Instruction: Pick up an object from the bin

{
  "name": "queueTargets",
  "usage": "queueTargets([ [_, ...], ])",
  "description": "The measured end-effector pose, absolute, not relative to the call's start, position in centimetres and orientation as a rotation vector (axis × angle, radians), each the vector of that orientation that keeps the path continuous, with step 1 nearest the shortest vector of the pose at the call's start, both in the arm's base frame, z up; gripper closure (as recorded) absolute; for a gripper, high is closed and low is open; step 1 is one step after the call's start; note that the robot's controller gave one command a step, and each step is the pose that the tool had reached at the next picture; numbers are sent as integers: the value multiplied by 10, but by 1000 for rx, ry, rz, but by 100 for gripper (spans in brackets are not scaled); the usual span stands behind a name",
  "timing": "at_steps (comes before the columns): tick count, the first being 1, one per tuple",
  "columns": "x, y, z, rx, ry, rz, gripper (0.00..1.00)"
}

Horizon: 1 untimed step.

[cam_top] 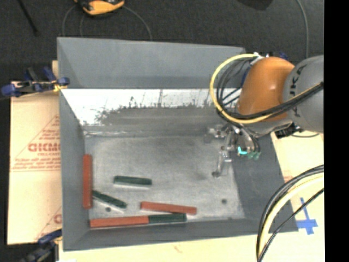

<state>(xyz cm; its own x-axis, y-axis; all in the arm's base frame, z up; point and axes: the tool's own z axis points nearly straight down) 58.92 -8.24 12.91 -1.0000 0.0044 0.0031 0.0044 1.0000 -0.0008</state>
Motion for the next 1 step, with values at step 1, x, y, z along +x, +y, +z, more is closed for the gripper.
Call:
queueTargets([
  [1,591,-82,134,-4,-3146,3,0],
])
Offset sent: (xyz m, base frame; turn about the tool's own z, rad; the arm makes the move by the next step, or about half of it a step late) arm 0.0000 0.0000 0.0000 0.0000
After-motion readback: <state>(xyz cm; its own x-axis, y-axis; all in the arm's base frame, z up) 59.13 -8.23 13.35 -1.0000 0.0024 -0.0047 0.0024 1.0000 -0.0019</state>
